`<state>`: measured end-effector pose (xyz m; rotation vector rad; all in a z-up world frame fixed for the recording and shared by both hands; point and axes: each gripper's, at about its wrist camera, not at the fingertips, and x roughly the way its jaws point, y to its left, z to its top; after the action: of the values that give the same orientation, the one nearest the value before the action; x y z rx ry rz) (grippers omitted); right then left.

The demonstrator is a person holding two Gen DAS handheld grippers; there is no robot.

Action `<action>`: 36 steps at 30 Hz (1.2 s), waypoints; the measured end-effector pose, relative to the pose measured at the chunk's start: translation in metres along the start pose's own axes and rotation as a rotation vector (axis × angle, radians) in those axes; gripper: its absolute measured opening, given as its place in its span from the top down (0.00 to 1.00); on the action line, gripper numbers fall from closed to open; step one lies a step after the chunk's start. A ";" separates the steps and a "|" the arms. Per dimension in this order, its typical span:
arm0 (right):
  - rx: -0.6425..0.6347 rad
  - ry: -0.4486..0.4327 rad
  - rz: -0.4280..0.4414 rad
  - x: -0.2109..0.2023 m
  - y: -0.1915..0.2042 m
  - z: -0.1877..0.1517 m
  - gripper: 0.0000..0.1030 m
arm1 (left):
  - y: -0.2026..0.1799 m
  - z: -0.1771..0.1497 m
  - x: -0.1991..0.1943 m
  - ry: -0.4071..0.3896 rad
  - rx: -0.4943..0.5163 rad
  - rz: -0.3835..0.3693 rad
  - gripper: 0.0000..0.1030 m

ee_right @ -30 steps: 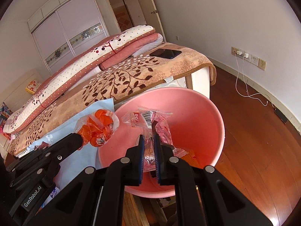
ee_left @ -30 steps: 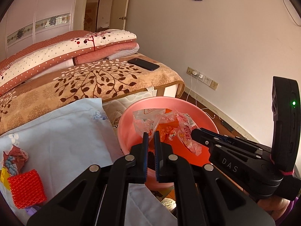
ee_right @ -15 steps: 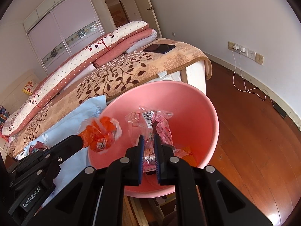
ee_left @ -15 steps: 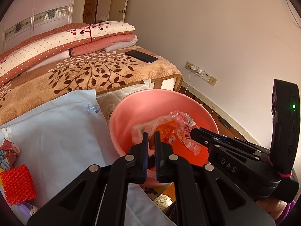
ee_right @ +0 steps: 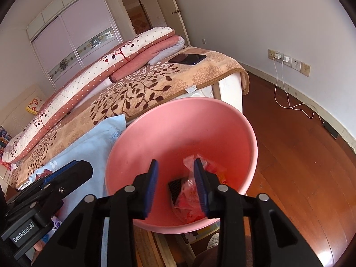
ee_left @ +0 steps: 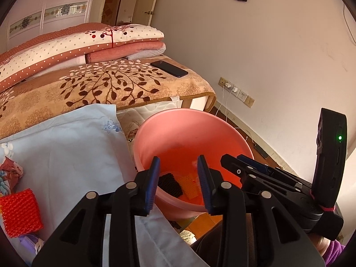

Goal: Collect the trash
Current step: 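Move both open tools back over the remaining items on the sheet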

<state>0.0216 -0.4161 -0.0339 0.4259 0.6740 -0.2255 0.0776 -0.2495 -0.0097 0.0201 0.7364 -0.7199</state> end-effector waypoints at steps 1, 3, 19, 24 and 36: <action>-0.001 0.000 0.002 -0.001 0.001 0.000 0.66 | 0.002 0.000 -0.002 -0.003 -0.008 -0.002 0.66; -0.005 -0.002 0.010 -0.003 0.004 0.000 0.66 | 0.006 -0.001 -0.007 -0.017 -0.023 0.002 0.66; -0.120 0.019 0.114 -0.012 0.070 -0.020 0.64 | 0.046 -0.012 -0.071 -0.088 -0.051 0.149 0.66; -0.162 0.030 0.152 -0.015 0.092 -0.030 0.64 | 0.067 -0.020 -0.095 -0.101 -0.061 0.196 0.66; -0.289 0.088 0.288 -0.017 0.148 -0.056 0.59 | 0.127 -0.055 -0.153 -0.111 -0.096 0.343 0.66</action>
<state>0.0268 -0.2577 -0.0166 0.2515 0.7106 0.1638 0.0422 -0.0473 0.0148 0.0181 0.6397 -0.3546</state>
